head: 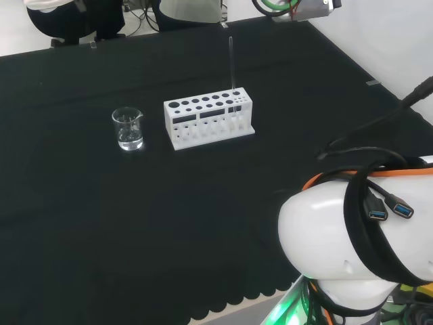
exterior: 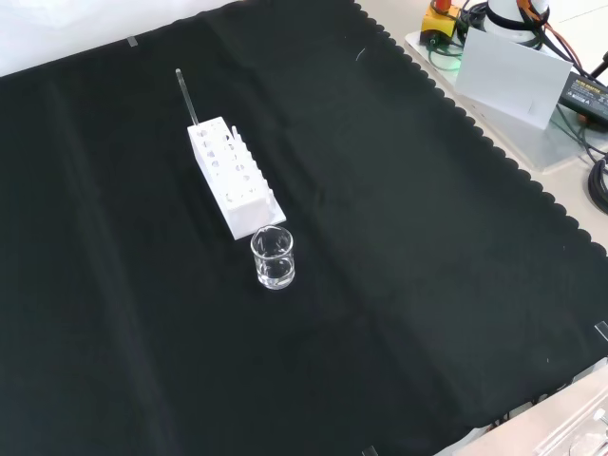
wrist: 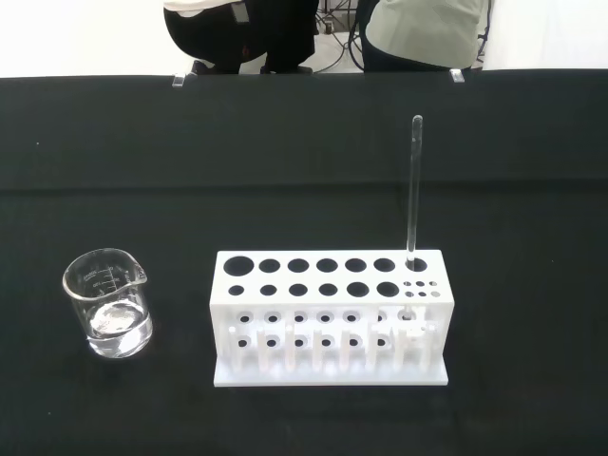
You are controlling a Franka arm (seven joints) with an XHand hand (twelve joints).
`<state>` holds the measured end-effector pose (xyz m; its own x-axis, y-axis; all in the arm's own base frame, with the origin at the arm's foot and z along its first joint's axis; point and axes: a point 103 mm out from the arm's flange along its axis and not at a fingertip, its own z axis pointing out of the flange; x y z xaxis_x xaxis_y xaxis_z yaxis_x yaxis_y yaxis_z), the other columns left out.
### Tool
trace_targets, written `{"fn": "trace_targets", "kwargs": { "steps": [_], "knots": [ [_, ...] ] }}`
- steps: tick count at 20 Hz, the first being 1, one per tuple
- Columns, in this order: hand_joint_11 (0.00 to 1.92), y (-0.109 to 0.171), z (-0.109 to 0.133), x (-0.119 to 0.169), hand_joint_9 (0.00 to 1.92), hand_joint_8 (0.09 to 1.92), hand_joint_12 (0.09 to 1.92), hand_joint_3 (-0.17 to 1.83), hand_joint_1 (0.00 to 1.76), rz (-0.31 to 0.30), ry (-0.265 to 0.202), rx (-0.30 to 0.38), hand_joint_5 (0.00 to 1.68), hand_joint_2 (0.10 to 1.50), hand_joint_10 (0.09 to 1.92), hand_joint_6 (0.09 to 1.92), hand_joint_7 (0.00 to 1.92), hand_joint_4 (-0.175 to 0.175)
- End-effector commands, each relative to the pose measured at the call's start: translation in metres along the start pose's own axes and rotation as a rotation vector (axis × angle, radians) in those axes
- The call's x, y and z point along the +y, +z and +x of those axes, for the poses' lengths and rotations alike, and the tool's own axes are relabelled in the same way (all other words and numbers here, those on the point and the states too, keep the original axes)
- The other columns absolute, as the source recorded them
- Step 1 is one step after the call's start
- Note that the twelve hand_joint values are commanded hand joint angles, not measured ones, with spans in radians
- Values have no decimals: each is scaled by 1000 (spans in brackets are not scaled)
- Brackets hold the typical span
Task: Take the glass rod from the white test tube rack.
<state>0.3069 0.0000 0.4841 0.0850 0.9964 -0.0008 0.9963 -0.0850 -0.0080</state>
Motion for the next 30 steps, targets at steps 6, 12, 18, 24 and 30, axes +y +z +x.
{"fn": "trace_targets", "kwargs": {
  "steps": [6,12,18,24,30],
  "knots": [
    [0,3,-3,1,0,400,1099,450,506,5,11,-11,0,828,651,87,0,-102],
    [0,7,-6,3,0,402,1102,430,507,15,14,-6,0,837,657,87,0,-102],
    [0,10,-10,4,0,442,1133,411,506,37,10,-4,6,849,693,87,0,-103],
    [0,6,-19,14,5,502,1299,393,501,42,10,0,14,861,797,87,0,-102],
    [97,4,-41,48,104,615,1425,408,495,47,7,14,26,855,876,87,0,-106]
  ]
}}
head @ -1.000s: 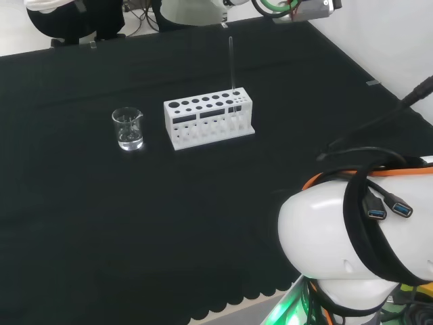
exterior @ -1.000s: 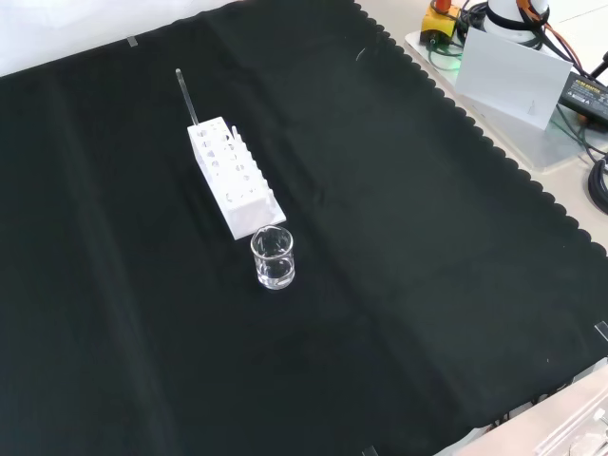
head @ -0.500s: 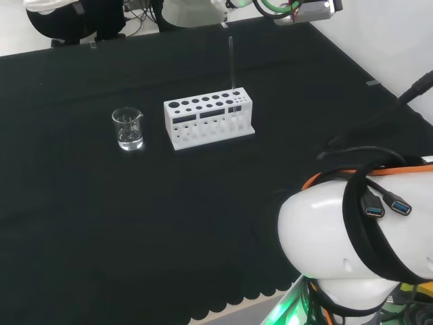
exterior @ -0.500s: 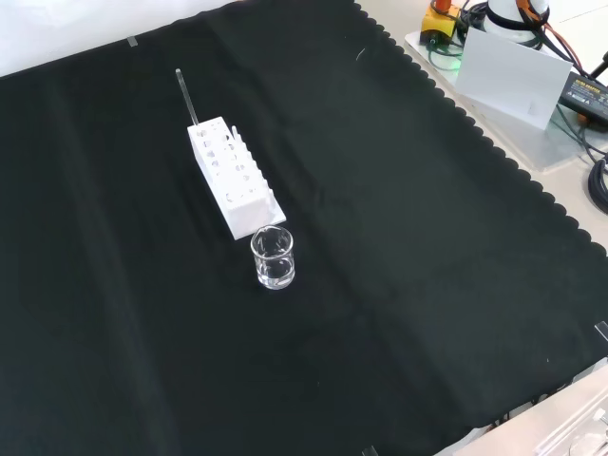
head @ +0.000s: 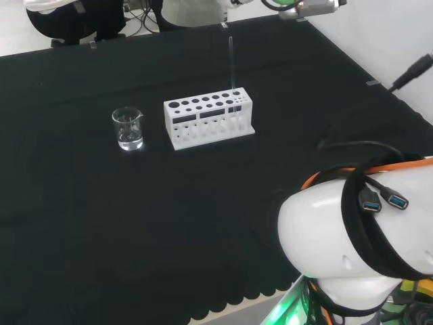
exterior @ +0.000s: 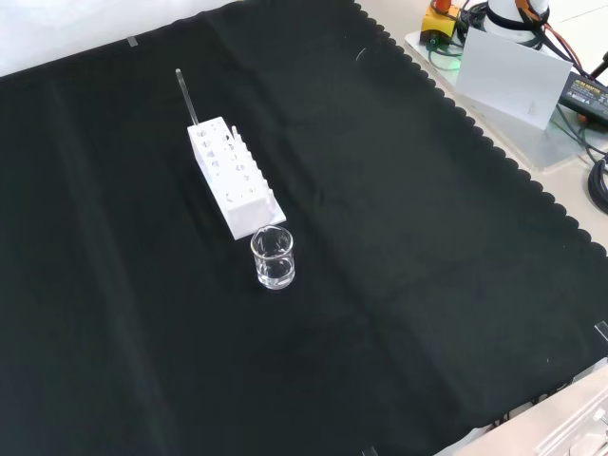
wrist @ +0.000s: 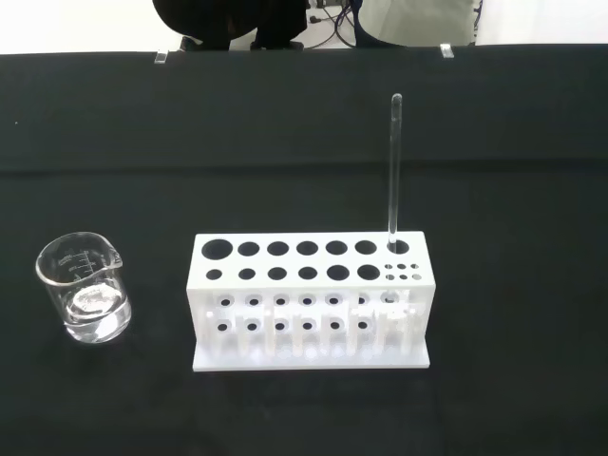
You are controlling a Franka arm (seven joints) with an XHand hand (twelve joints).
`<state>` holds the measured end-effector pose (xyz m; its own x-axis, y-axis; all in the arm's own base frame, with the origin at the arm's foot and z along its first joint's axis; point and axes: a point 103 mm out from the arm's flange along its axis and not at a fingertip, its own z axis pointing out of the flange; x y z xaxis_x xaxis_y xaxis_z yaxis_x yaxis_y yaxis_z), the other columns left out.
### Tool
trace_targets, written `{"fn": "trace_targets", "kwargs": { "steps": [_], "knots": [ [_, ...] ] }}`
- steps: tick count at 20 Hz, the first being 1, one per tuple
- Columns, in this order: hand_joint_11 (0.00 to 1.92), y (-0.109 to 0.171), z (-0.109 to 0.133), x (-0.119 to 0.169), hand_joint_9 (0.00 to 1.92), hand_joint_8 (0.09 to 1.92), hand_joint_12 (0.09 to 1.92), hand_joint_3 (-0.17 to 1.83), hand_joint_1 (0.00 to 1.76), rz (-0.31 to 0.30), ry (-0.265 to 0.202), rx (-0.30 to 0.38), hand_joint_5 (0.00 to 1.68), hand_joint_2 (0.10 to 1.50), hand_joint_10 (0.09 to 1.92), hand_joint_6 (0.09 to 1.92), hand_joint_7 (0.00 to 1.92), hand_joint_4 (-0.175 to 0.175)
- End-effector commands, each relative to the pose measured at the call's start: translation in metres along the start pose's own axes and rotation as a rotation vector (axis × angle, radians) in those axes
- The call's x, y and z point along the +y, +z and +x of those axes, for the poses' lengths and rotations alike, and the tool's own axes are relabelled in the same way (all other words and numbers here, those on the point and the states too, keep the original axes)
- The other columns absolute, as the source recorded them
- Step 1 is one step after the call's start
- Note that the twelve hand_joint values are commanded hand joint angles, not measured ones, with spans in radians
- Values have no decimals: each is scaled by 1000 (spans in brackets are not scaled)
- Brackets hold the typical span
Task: Take the glass rod from the white test tube rack.
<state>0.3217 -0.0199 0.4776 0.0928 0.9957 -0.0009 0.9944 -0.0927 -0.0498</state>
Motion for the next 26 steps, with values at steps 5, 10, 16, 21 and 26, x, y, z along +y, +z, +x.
{"fn": "trace_targets", "kwargs": {
  "steps": [5,10,16,21,26],
  "knots": [
    [141,4,-40,66,149,685,1415,421,495,14,10,21,41,851,874,87,0,-109],
    [151,13,-57,95,174,759,1411,431,505,26,19,34,142,850,871,87,42,-134],
    [152,25,-71,126,184,778,1408,434,517,36,13,48,170,851,868,87,53,-135],
    [152,32,-79,152,189,785,1407,435,523,42,8,48,167,851,866,87,57,-132],
    [152,45,-78,184,193,788,1407,437,528,79,2,30,191,853,864,87,57,-131]
  ]
}}
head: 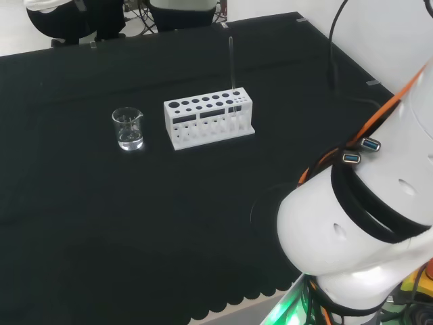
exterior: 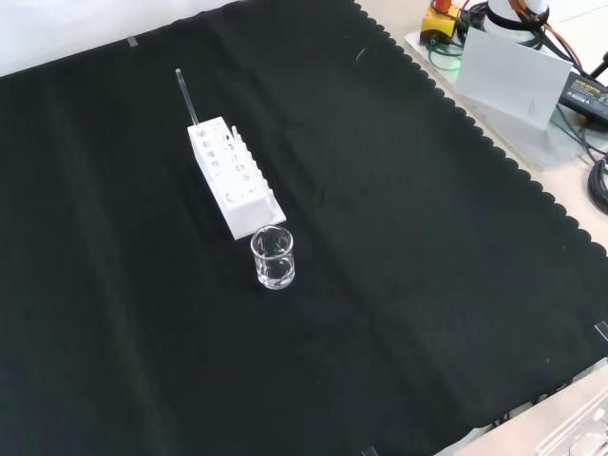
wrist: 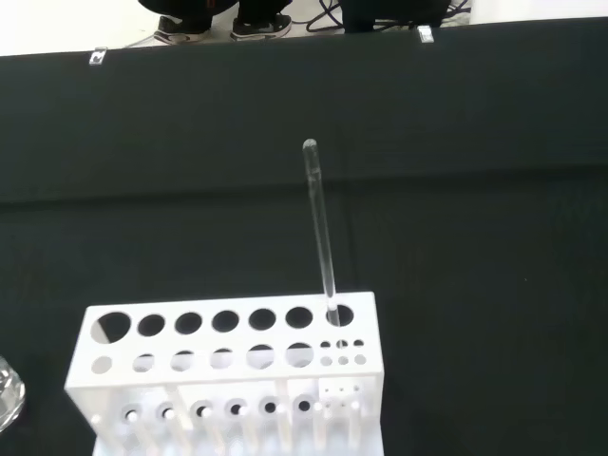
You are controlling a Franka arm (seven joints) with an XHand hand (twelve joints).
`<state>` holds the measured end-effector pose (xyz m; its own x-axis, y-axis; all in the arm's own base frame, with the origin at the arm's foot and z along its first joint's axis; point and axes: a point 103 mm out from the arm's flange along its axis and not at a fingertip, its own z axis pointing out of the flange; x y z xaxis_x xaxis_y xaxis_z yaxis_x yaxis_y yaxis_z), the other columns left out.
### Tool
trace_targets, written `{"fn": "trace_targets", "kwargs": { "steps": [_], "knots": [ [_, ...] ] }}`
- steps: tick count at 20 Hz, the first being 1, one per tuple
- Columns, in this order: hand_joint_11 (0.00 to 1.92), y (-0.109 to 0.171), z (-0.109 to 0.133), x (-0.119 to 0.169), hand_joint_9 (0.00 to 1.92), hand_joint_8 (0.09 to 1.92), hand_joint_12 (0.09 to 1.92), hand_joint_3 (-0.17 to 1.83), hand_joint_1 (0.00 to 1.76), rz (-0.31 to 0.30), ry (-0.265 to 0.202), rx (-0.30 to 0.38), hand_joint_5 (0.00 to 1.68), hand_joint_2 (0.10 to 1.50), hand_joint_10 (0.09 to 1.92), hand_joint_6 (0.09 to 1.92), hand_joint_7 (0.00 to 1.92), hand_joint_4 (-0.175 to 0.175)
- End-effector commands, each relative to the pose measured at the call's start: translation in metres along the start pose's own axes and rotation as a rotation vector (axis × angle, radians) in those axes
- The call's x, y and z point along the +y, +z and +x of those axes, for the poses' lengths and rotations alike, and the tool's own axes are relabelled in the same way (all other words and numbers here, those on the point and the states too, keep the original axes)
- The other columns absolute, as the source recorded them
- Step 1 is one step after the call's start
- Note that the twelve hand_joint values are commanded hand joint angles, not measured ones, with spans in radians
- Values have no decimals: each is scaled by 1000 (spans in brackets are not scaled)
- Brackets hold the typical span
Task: Take the glass rod from the white test tube rack.
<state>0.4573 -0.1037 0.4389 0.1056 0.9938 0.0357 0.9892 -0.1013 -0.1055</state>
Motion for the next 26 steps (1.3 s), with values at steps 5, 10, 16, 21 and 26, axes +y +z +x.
{"fn": "trace_targets", "kwargs": {
  "steps": [5,10,16,21,26],
  "knots": [
    [152,25,-3,73,198,791,1407,439,529,36,-38,-3,205,855,862,87,57,-131],
    [158,32,-1,94,213,795,1407,443,531,41,-53,0,223,861,862,87,65,-129],
    [164,46,4,117,227,797,1405,449,534,61,-72,4,238,867,858,87,73,-127],
    [165,57,7,133,231,798,1404,454,533,79,-83,11,239,876,853,87,79,-127],
    [166,71,9,146,234,797,1402,459,532,110,-78,8,238,881,849,87,81,-127]
  ]
}}
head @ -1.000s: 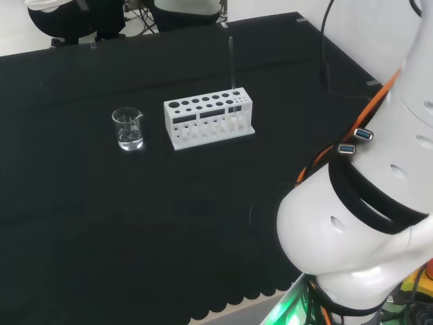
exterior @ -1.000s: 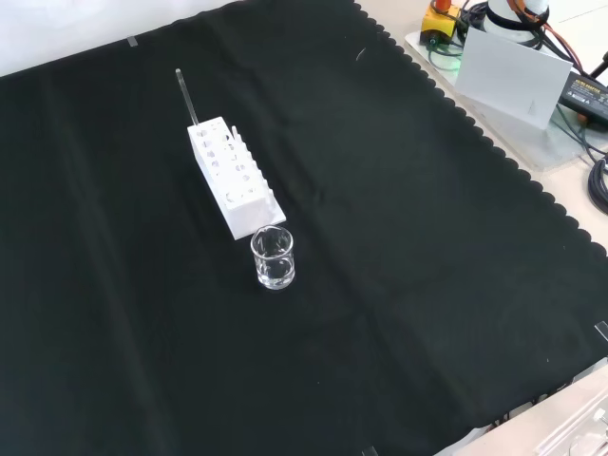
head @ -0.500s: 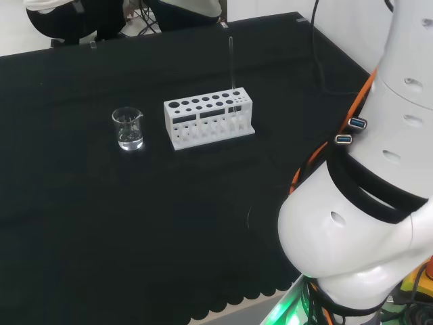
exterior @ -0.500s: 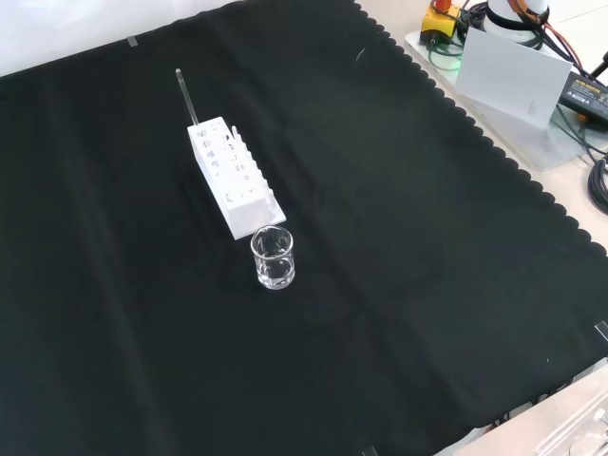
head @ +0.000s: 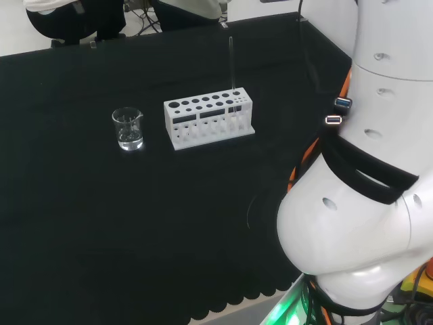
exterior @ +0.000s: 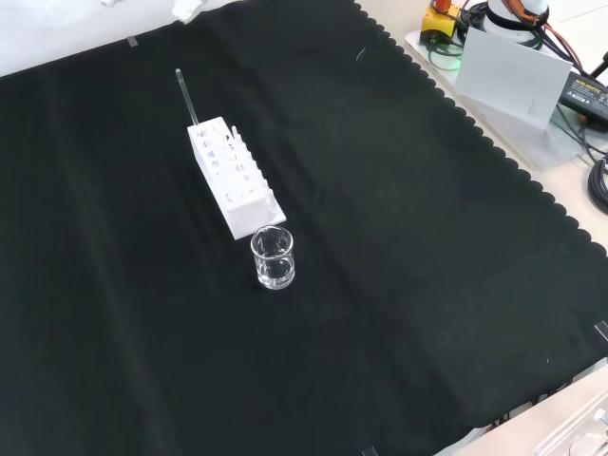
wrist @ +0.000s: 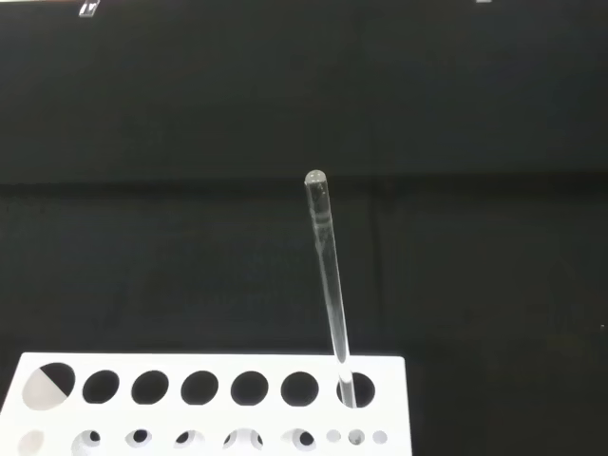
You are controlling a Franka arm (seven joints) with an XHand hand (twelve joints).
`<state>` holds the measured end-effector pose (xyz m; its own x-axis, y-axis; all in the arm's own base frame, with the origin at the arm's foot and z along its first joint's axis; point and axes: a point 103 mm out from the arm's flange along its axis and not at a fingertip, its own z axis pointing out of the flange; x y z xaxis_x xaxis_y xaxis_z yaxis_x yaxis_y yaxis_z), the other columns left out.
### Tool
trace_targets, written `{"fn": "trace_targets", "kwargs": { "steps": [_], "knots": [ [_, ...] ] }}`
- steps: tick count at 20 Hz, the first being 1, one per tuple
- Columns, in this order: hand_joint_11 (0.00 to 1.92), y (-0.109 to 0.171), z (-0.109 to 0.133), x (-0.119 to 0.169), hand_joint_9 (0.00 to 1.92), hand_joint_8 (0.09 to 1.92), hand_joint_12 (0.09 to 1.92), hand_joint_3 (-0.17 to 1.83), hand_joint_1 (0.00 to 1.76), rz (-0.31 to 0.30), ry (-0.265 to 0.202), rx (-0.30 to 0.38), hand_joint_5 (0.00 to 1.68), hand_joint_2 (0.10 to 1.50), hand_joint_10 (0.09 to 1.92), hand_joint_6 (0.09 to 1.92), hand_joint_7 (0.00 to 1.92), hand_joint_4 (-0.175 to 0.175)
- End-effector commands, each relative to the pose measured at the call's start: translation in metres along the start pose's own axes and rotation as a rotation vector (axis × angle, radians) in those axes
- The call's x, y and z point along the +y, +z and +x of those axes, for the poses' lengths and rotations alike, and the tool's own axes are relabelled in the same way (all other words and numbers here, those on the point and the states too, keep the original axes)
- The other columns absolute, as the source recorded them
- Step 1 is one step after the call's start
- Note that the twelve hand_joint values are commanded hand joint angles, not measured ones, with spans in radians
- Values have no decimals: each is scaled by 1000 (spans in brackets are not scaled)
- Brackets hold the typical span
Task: Take the glass rod from the white test tube rack.
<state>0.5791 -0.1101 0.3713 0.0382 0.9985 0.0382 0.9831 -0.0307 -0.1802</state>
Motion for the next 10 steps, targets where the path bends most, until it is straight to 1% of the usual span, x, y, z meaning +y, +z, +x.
{"fn": "trace_targets", "kwargs": {
  "steps": [1,2,5,10],
  "knots": [
    [167,18,4,21,234,797,1402,460,532,34,-10,18,238,882,848,87,82,-127],
    [167,20,4,23,235,796,1402,460,532,41,-4,14,238,882,847,87,83,-127],
    [168,28,3,25,238,796,1401,462,533,52,-18,21,239,882,845,87,84,-126],
    [170,43,4,21,243,796,1401,465,535,74,-38,15,239,883,844,87,89,-126]
  ]
}}
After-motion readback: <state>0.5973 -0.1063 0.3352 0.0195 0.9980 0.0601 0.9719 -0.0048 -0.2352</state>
